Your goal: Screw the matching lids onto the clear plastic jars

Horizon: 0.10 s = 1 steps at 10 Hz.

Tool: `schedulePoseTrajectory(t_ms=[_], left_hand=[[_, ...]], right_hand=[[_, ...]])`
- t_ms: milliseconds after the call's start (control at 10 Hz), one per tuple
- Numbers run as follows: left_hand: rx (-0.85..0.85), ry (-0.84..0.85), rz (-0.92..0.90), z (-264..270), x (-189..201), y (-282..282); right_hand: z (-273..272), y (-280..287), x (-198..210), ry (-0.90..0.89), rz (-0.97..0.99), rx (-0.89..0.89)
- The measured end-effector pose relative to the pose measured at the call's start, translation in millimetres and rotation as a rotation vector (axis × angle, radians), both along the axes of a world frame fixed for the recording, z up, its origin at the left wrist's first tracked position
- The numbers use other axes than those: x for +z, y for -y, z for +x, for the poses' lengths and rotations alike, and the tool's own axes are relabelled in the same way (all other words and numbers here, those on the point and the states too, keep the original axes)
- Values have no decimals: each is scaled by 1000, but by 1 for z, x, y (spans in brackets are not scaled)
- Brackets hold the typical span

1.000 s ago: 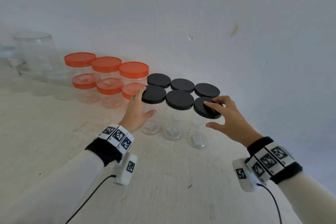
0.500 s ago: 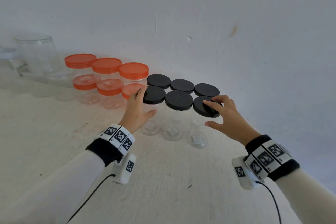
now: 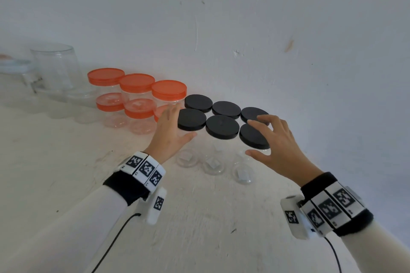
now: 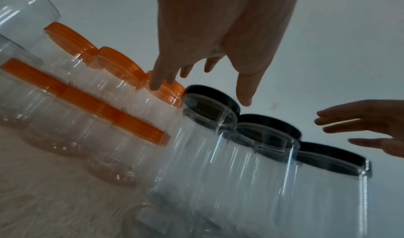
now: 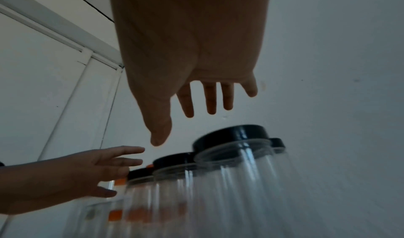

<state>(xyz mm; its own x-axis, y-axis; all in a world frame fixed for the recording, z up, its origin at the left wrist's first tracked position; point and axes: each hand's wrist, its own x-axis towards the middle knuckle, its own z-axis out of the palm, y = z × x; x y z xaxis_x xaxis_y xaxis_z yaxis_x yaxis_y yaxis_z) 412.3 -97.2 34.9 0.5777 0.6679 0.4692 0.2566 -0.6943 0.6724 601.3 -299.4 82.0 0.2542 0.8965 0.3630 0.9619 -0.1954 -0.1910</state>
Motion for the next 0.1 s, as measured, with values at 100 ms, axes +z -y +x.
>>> schedulePoseTrajectory(t_ms=[100], left_hand=[[-30,37,13,-16,13,5]], right_hand=[[-26,-6,4,-28,133,61]])
